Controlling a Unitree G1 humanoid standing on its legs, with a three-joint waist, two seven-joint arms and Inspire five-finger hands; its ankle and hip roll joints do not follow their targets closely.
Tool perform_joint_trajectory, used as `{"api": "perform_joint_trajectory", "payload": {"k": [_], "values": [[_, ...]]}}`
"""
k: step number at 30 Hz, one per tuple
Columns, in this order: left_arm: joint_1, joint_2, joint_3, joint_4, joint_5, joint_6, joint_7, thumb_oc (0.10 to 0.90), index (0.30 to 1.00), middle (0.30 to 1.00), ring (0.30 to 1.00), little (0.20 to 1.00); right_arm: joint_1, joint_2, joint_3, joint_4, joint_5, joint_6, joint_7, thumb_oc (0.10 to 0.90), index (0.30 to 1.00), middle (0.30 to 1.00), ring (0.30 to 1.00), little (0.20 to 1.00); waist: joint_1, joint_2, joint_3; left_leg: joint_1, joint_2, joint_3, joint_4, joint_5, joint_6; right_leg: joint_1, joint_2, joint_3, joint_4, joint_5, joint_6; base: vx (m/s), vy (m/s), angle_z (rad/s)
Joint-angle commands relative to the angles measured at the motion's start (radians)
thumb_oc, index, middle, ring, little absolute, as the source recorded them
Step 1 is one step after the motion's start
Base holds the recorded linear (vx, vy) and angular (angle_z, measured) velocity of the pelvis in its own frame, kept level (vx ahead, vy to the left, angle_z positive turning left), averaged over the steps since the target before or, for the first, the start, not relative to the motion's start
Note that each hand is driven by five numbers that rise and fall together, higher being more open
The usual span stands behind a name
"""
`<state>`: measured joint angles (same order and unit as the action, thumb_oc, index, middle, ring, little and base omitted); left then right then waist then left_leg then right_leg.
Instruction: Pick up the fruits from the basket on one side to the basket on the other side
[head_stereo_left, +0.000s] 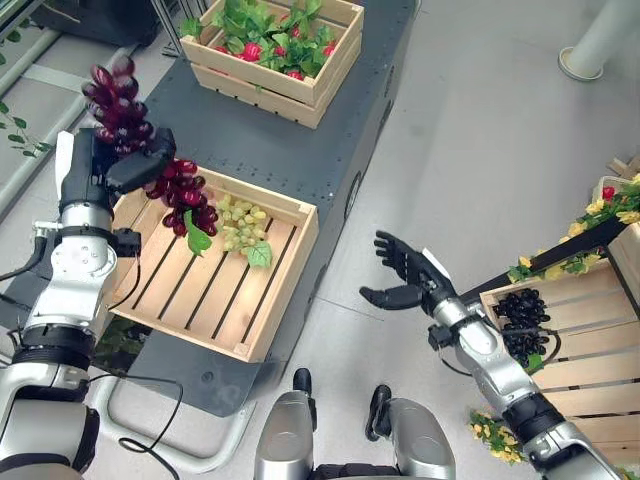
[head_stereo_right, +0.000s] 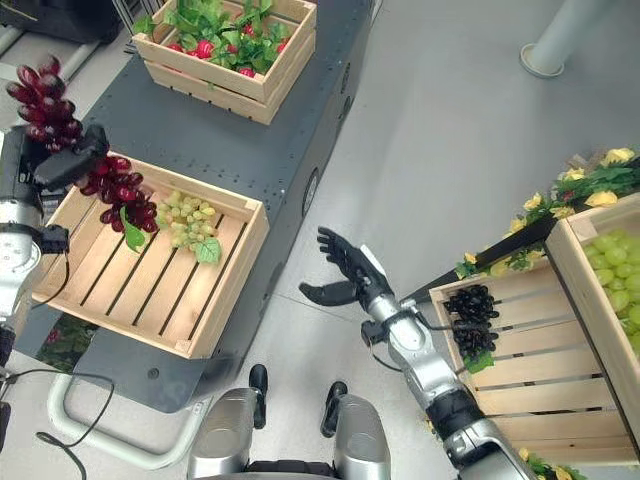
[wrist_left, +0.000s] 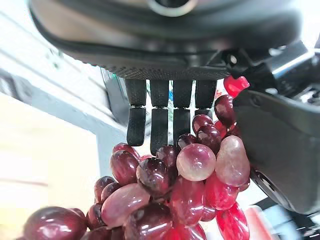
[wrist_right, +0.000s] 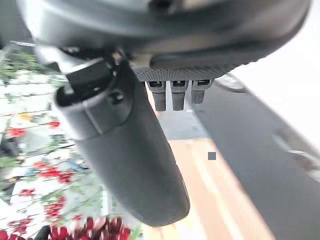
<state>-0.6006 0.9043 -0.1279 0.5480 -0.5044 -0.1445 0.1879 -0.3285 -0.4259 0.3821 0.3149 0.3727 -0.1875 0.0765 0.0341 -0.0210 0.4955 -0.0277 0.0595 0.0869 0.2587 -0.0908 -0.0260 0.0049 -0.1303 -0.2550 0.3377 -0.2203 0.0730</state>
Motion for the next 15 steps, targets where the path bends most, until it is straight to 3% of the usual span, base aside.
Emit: {"api": "perform_joint_trajectory", "payload": {"k": [1,7,11,15], "values": [[-0.094,-0.077,0.031,-0.064,-0.126,-0.092,-0.022,0.400,0.300,0.300,0.300,0.300,-0.017,-0.008,0.019,-0.047,0.040,-0.048,0.018,0.800,0.900,0.900,0.900,0.900,-0.022,0.062,-0.269,0.052,-0.084,-0.036,-0.077,-0.045,0.025,0.050,0.011,0.011,-0.115,0.051,-0.028,0.02,-0.092,0.05],[-0.157,-0.125,-0.020,-0.070,-0.095,-0.141,-0.039,0.400,0.300,0.300,0.300,0.300,-0.151,-0.028,0.037,-0.072,0.073,0.025,0.040,0.800,0.900,0.900,0.900,0.900,-0.024,0.061,-0.316,0.093,-0.083,-0.052,-0.178,-0.006,0.010,0.091,0.024,0.016,-0.223,0.102,-0.021,-0.02,-0.087,-0.08],[-0.235,-0.148,-0.077,-0.044,-0.114,-0.163,-0.047,0.400,0.300,0.300,0.300,0.300,-0.264,-0.018,0.049,-0.060,0.172,0.075,0.067,0.800,0.900,0.900,0.900,0.900,-0.020,0.058,-0.355,0.107,-0.078,-0.061,-0.254,0.032,-0.003,0.112,0.038,0.009,-0.302,0.139,-0.018,-0.03,-0.099,-0.02],[-0.317,-0.182,-0.138,0.002,-0.130,-0.184,-0.054,0.400,0.300,0.300,0.300,0.300,-0.379,-0.001,0.067,-0.024,0.215,0.074,0.017,0.800,0.900,0.900,0.900,0.900,-0.017,0.056,-0.381,0.108,-0.077,-0.068,-0.299,0.053,-0.009,0.119,0.050,0.007,-0.354,0.161,-0.016,-0.05,-0.088,0.00]]}}
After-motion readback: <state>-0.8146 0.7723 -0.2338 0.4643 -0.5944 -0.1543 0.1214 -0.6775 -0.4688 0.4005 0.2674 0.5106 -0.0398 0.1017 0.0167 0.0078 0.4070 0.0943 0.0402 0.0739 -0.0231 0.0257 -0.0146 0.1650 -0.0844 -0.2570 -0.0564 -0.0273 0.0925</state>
